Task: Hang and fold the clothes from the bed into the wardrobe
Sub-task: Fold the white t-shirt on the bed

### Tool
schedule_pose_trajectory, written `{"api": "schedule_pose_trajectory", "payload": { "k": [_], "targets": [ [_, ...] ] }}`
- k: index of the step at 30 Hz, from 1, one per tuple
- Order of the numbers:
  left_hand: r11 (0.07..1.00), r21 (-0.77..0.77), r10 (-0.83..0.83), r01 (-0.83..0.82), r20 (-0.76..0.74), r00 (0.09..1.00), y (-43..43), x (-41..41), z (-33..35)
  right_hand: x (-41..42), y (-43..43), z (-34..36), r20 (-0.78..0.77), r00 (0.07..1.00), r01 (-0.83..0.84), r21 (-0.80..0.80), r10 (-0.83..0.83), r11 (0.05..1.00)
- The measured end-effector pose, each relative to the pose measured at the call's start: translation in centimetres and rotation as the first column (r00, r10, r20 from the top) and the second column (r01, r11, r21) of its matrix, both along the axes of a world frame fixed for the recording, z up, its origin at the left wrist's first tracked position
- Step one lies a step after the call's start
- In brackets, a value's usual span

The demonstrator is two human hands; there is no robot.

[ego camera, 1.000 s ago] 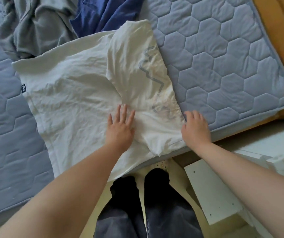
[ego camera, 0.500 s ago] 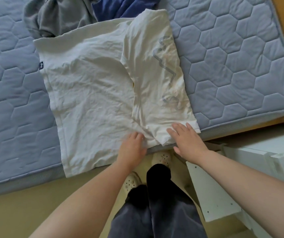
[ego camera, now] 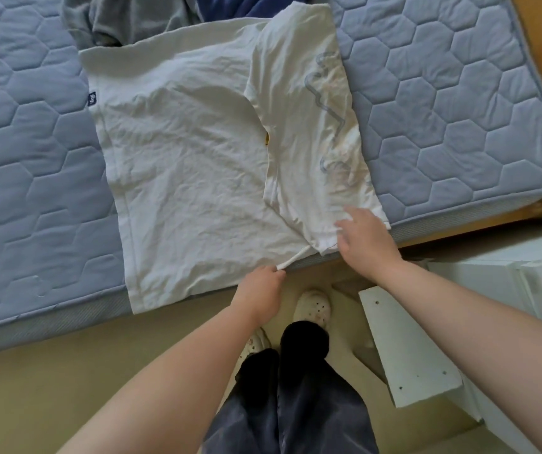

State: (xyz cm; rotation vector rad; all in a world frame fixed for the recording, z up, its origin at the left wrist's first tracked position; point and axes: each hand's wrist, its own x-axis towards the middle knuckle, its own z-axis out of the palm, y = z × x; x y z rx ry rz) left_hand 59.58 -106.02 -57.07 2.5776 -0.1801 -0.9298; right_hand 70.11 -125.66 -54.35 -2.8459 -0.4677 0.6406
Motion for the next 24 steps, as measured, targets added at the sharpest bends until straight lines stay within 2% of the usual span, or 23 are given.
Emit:
{"api": "schedule_pose_trajectory", "payload": {
  "k": [2, 3, 5, 7, 9, 11, 13, 15, 16, 17, 18, 19, 21, 22, 24],
  "targets": [
    [0.998, -0.051, 0.034, -0.03, 0.091, 0.995, -0.4, 0.7, 0.2, 0.8, -0.5, 0.3, 0.076, 0.957, 0.278, 0.027, -0.28, 0.96],
    [0.995, -0.086, 0.065, -0.054, 0.136, 0.989, -0.6, 1.3, 0.3, 1.2, -0.7, 0.4, 0.042, 0.914, 0.401, 0.05, -0.403, 0.915],
    [0.987, -0.125, 0.127, -0.102, 0.219, 0.967, -1.2, 2.6, 0.5, 2.2, -1.2, 0.2, -0.16, 0.786, 0.614, 0.078, -0.598, 0.786],
    [0.996, -0.074, 0.055, -0.039, 0.215, 0.975, -1.7, 4.0, 0.4, 2.8, -1.6, -0.3, -0.344, 0.657, 0.723, 0.037, -0.671, 0.69],
    [0.994, 0.028, -0.111, 0.109, 0.087, 0.99, -2.0, 5.0, 0.3, 3.0, -2.0, -0.6, -0.354, 0.636, 0.731, -0.008, -0.686, 0.682],
    [0.973, 0.088, -0.21, 0.215, -0.061, 0.976, -1.8, 5.8, 0.3, 3.1, -2.5, -0.6, -0.336, 0.61, 0.746, -0.062, -0.718, 0.663],
    [0.957, 0.116, -0.256, 0.266, -0.094, 0.962, -1.4, 6.4, 0.3, 2.9, -2.8, -0.3, -0.329, 0.628, 0.7, -0.158, -0.705, 0.697],
    [0.947, 0.126, -0.291, 0.297, -0.064, 0.955, -1.0, 6.7, 0.6, 2.6, -2.7, -0.2, -0.183, 0.79, 0.546, -0.223, -0.585, 0.808],
    [0.947, 0.118, -0.298, 0.3, -0.035, 0.954, -0.7, 6.8, 0.6, 2.6, -2.6, -0.3, -0.089, 0.871, 0.459, -0.203, -0.483, 0.865],
    [0.953, 0.101, -0.288, 0.287, -0.003, 0.958, -0.5, 6.8, 0.6, 2.5, -2.4, -0.3, -0.023, 0.92, 0.384, -0.153, -0.392, 0.91],
    [0.964, 0.076, -0.259, 0.256, 0.026, 0.966, -0.3, 6.7, 0.5, 2.5, -2.3, -0.5, -0.016, 0.929, 0.368, -0.078, -0.37, 0.927],
    [0.976, 0.05, -0.216, 0.214, 0.051, 0.975, -0.2, 6.6, 0.4, 2.7, -2.1, -0.5, -0.067, 0.9, 0.433, 0.01, -0.431, 0.901],
    [0.993, 0.007, -0.115, 0.115, 0.055, 0.992, 0.0, 6.3, 0.2, 3.4, -1.9, -0.7, -0.224, 0.759, 0.644, 0.117, -0.611, 0.756],
    [0.998, -0.012, -0.065, 0.065, 0.031, 0.997, 0.1, 6.3, 0.1, 3.8, -2.0, -0.9, -0.306, 0.687, 0.715, 0.127, -0.659, 0.687],
    [0.996, -0.072, 0.056, -0.057, -0.013, 0.998, 0.1, 6.4, 0.0, 4.4, -2.1, -1.0, -0.432, 0.596, 0.774, 0.086, -0.676, 0.627]
  ]
}}
